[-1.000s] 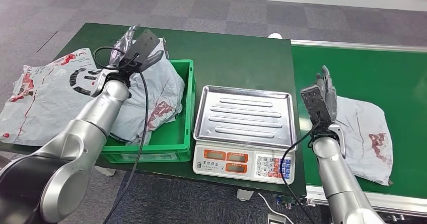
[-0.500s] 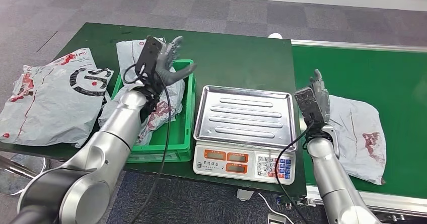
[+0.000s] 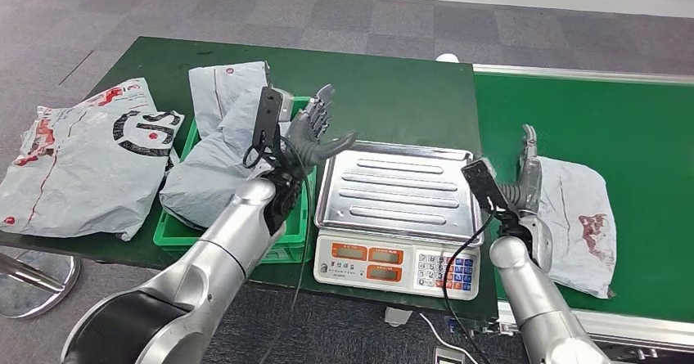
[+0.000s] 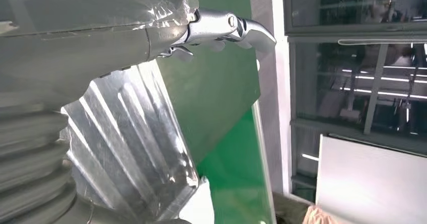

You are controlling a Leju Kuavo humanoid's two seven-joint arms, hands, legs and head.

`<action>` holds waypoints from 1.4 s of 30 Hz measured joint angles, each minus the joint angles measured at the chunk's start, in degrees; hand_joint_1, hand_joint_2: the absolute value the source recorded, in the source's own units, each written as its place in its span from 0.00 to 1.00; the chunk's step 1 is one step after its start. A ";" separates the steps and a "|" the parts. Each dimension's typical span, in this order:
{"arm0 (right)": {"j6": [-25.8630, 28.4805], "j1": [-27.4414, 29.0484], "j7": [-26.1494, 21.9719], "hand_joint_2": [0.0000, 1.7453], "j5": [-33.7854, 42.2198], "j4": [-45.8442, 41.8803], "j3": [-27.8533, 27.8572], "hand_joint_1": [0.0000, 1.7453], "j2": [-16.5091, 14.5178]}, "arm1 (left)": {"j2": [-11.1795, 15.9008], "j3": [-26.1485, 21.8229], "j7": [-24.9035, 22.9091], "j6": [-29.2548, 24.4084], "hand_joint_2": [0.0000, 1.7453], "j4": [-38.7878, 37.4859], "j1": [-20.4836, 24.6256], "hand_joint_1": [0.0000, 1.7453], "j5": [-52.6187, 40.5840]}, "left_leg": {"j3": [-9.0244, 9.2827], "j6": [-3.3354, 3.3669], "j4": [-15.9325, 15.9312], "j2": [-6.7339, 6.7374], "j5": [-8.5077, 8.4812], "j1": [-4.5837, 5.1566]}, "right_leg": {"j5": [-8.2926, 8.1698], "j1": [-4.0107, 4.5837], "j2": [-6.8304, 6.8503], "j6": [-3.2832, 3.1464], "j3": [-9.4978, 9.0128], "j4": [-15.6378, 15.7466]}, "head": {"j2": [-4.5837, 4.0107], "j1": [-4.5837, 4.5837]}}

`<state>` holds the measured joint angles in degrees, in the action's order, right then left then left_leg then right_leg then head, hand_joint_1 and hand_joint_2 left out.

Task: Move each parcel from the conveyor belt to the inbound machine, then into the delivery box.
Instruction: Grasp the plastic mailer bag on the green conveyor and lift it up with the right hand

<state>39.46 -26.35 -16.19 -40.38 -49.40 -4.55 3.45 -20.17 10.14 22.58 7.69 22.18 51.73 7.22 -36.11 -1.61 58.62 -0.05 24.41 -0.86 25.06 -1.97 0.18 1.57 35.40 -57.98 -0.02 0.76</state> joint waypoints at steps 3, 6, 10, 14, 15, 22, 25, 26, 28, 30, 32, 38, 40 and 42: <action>0.39 0.36 0.59 1.00 -3.19 0.64 1.38 0.00 0.02 | 0.00 4.75 0.32 -0.95 1.00 0.09 -0.47 0.00 1.29 | -0.01 0.01 0.00 0.01 0.01 0.01 | 0.00 0.00 -0.01 0.00 0.00 0.00 | 0.00 0.00; 0.47 0.89 2.44 1.00 -13.64 0.59 4.70 0.00 -0.20 | 0.00 8.83 0.90 -2.39 1.00 0.21 -0.75 0.00 2.62 | 0.00 0.01 0.01 0.01 0.01 0.01 | 0.00 -0.01 0.01 0.00 0.00 0.01 | 0.01 0.01; 0.54 2.72 4.92 1.00 -28.86 -1.53 13.68 0.00 -1.31 | -0.01 15.15 0.89 -4.83 1.00 1.24 -1.20 0.00 6.66 | -0.04 0.01 0.00 -0.08 0.01 0.01 | 0.01 0.00 0.13 0.01 -0.03 0.02 | 0.00 0.00; 0.58 4.10 5.72 1.00 -31.80 -2.98 19.06 0.00 -1.97 | -0.01 18.95 0.62 -5.48 1.00 1.99 -1.46 0.00 8.12 | -0.05 0.02 0.00 -0.06 0.03 0.01 | 0.01 -0.01 0.08 0.01 -0.02 0.02 | 0.00 0.00; 0.59 4.34 5.76 1.00 -31.97 -3.23 19.98 0.00 -2.09 | -0.02 19.49 0.59 -5.53 1.00 2.11 -1.51 0.00 8.19 | -0.05 0.01 0.00 -0.04 0.03 0.01 | 0.01 -0.01 0.05 0.01 -0.01 0.02 | 0.00 0.00; 0.63 5.99 11.87 1.00 -36.85 -4.12 24.25 0.00 -2.45 | -0.02 22.54 0.78 -6.72 1.00 2.45 -1.58 0.00 10.91 | -0.02 0.01 0.01 -0.02 0.03 0.01 | 0.01 -0.01 0.04 0.01 0.01 0.04 | 0.00 0.01; 0.62 7.33 17.78 1.00 -40.01 -3.39 25.39 0.00 -1.90 | -0.01 23.95 1.34 -7.73 1.00 2.34 -1.50 0.00 12.93 | -0.04 0.01 0.00 -0.01 0.04 0.01 | 0.01 -0.01 0.03 0.01 0.01 0.04 | 0.00 0.00; 0.53 7.63 19.59 1.00 -40.92 -2.84 25.60 0.00 -1.62 | 0.00 24.26 1.53 -7.99 1.00 2.28 -1.44 0.00 13.20 | -0.04 0.02 0.00 0.01 0.04 0.01 | 0.01 -0.01 0.00 0.01 0.01 0.04 | 0.00 0.00; -0.46 8.16 23.18 1.00 -42.49 -1.61 25.80 0.00 -1.04 | 0.00 24.62 1.97 -8.27 1.00 2.10 -1.25 0.00 13.36 | -0.03 0.04 0.01 0.05 0.06 0.02 | 0.01 -0.01 -0.03 0.01 0.02 0.04 | 0.00 0.00; -3.66 8.88 27.10 1.00 -43.81 -0.71 25.82 0.00 -0.59 | 0.00 24.72 2.43 -8.31 1.00 1.90 -1.03 0.00 13.04 | -0.03 0.06 0.01 0.04 0.08 0.02 | 0.01 -0.01 -0.01 0.01 0.01 0.05 | 0.01 0.00; -8.96 9.74 30.49 1.00 -44.93 -0.43 25.82 0.00 -0.44 | 0.01 24.72 2.76 -8.15 1.00 1.74 -0.85 0.00 12.17 | -0.04 0.06 0.00 0.03 0.08 0.02 | 0.02 -0.01 0.00 0.02 0.01 0.05 | 0.01 0.00; -15.76 11.36 33.29 1.00 -46.19 -0.30 25.82 0.00 -0.42 | 0.02 24.72 2.99 -7.71 1.00 1.44 -0.68 0.00 10.86 | -0.03 0.06 -0.01 0.05 0.08 0.01 | 0.02 -0.01 -0.03 0.01 0.02 0.05 | 0.01 0.00; -15.95 11.40 33.33 1.00 -46.19 -0.30 25.82 0.00 -0.42 | 0.02 24.72 3.00 -7.69 1.00 1.38 -0.67 0.00 10.86 | -0.03 0.06 -0.01 0.05 0.07 0.01 | 0.02 -0.01 -0.03 0.02 0.02 0.05 | 0.00 0.00; -16.08 11.42 33.35 1.00 -46.21 -0.29 25.82 0.00 -0.42 | 0.02 24.72 3.01 -7.69 1.00 1.33 -0.65 0.00 10.86 | -0.03 0.06 -0.01 0.05 0.07 0.02 | 0.02 -0.01 -0.03 0.02 0.02 0.05 | 0.00 0.00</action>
<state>23.38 -14.93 17.16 -86.59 -49.69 21.27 3.04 -20.15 34.86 25.59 0.00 23.51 51.08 18.08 -36.14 -1.55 58.61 0.00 24.49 -0.84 25.08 -1.98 0.15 1.59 35.42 -57.94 -0.02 0.76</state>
